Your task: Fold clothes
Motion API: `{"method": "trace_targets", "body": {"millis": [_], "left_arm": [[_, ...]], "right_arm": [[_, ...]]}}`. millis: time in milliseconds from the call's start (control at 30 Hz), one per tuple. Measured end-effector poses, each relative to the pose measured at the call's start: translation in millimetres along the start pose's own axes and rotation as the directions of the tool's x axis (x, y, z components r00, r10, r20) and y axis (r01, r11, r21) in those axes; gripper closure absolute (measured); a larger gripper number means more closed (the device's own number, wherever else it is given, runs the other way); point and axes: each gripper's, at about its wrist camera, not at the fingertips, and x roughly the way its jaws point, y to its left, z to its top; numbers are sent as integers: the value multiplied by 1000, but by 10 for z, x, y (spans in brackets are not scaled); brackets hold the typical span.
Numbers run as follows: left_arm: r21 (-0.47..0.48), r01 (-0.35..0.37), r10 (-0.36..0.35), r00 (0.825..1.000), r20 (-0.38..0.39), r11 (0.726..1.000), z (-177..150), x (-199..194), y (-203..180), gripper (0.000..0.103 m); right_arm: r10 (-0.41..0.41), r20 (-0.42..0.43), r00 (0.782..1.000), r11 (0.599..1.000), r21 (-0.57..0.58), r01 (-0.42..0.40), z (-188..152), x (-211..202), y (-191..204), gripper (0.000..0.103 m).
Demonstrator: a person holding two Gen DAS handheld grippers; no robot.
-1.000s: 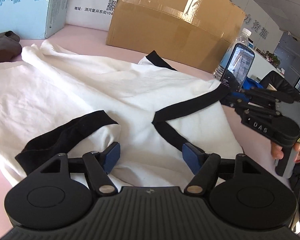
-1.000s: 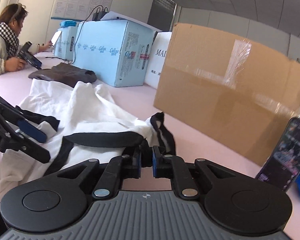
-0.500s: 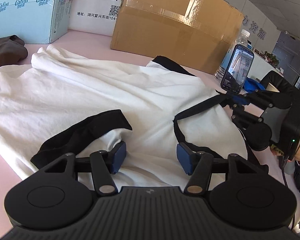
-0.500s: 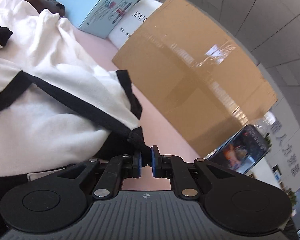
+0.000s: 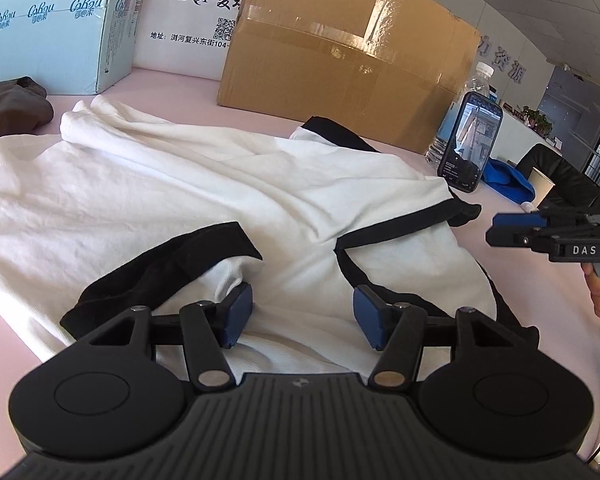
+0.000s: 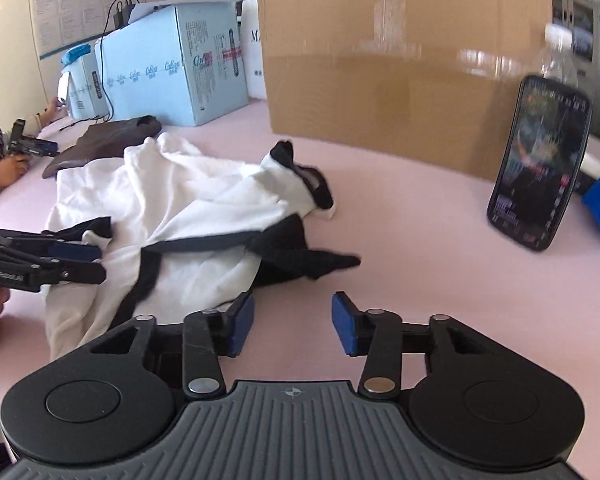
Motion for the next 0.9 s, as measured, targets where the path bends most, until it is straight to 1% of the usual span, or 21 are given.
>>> {"method": "trace_targets", "body": {"millis": [33, 67, 100, 133, 167, 200, 267, 300, 367, 400, 500, 533, 567, 600, 633, 667, 733, 767, 800, 833, 900], "left_arm": [[2, -1, 1, 1000, 2, 1000, -2, 0, -4, 50], [3, -3, 3, 1000, 4, 1000, -4, 0, -8, 50], [4, -5, 5, 1000, 5, 1000, -7, 0, -12, 50], [6, -7, 7, 1000, 7, 1000, -11, 2, -18, 50], [8, -10, 10, 1000, 9, 1000, -14, 3, -24, 50], [12, -13, 13, 1000, 10, 1000, -18, 4, -33, 50], [19, -22, 22, 1000, 14, 1000, -30, 6, -51, 49], [22, -26, 26, 1000, 15, 999, -32, 7, -59, 49], [28, -34, 33, 999, 18, 999, -39, 10, -75, 49], [31, -37, 36, 999, 19, 999, -41, 12, -81, 49], [38, -44, 43, 999, 22, 998, -51, 15, -95, 49], [39, -47, 46, 999, 22, 998, -53, 17, -99, 49], [43, -50, 49, 999, 23, 998, -54, 22, -106, 49], [46, -54, 53, 998, 23, 997, -55, 26, -114, 49], [50, -58, 56, 998, 24, 997, -55, 30, -122, 49], [54, -61, 60, 998, 24, 997, -56, 34, -130, 49], [59, -66, 64, 998, 25, 996, -59, 40, -137, 49], [60, -66, 65, 998, 26, 996, -58, 43, -136, 49], [59, -66, 64, 998, 26, 996, -56, 47, -134, 49], [59, -65, 64, 998, 26, 996, -56, 48, -132, 49], [57, -64, 63, 998, 27, 996, -57, 47, -130, 49]], "right_arm": [[-53, 9, 999, 998, -40, 53, -32, 55, 22, 72], [-73, 16, 997, 995, -65, 74, -54, 117, 22, 72], [-54, 14, 998, 996, -64, 55, -80, 131, 17, 71], [38, 7, 999, 999, -34, -37, -100, 196, -40, 69], [78, 14, 997, 997, -20, -77, -102, 228, -79, 63], [113, 49, 992, 994, -19, -112, -93, 283, -105, 57], [82, 91, 992, 995, -56, -77, -53, 434, -112, 48], [95, 84, 992, 994, -59, -90, -11, 506, -91, 37], [209, 83, 974, 978, -45, -206, 56, 561, -112, 33], [270, 80, 959, 963, -33, -269, 84, 597, -122, 30], [290, 79, 954, 957, -44, -287, 155, 692, -62, 29], [296, 78, 952, 955, -57, -292, 177, 715, -28, 33], [326, 74, 942, 944, -68, -322, 184, 726, -3, 39], [346, 72, 935, 937, -73, -341, 185, 724, 4, 57], [370, 66, 927, 928, -73, -365, 193, 736, 25, 87], [392, 59, 918, 919, -72, -388, 200, 748, 46, 99], [400, 80, 913, 916, -59, -396, 195, 732, 42, 102], [396, 114, 911, 918, -49, -393, 194, 689, 18, 102], [372, 149, 916, 928, -41, -370, 197, 637, -3, 102], [335, 169, 927, 942, -42, -333, 208, 600, -2, 103], [213, 174, 962, 976, -93, -199, 256, 516, 52, 103]]}}
